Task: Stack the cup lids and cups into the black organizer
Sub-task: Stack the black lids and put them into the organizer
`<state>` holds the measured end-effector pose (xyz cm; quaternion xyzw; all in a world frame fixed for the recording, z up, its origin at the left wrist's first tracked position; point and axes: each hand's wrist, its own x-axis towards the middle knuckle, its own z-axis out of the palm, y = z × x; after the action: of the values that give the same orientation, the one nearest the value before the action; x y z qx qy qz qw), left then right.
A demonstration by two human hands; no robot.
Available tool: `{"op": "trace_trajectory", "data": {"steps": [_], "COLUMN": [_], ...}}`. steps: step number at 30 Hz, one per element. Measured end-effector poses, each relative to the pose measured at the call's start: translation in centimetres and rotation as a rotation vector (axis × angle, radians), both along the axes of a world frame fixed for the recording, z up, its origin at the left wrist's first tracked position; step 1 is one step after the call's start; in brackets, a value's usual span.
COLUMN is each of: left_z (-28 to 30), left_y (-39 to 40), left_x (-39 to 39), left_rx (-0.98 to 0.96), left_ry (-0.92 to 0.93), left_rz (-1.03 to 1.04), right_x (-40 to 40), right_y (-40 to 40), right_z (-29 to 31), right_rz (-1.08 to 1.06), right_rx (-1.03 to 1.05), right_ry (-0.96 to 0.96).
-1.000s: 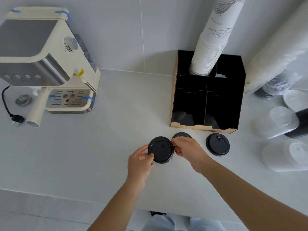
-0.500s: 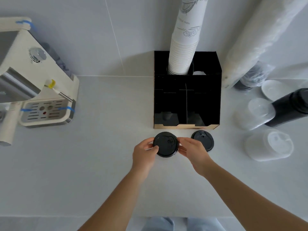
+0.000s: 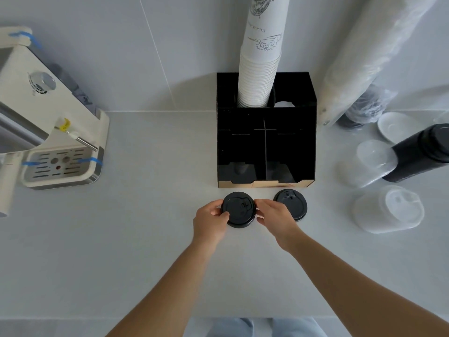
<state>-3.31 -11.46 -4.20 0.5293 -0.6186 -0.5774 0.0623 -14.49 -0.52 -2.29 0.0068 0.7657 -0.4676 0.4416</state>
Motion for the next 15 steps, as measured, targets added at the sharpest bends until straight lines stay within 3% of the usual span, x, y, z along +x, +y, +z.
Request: {"op": "trace_trajectory", "data": {"steps": [15], "left_z": [-0.47], "left_y": [0.83], "left_x": [-0.2], "left_rx": [0.061], "left_ry": [0.018], "left_rz": [0.096], "right_x": [0.23], "right_y": [0.46], "right_z": [-0.49], "right_rz": [0.015], "right_rx": [-0.002], "right_ry": [-0.031]}}
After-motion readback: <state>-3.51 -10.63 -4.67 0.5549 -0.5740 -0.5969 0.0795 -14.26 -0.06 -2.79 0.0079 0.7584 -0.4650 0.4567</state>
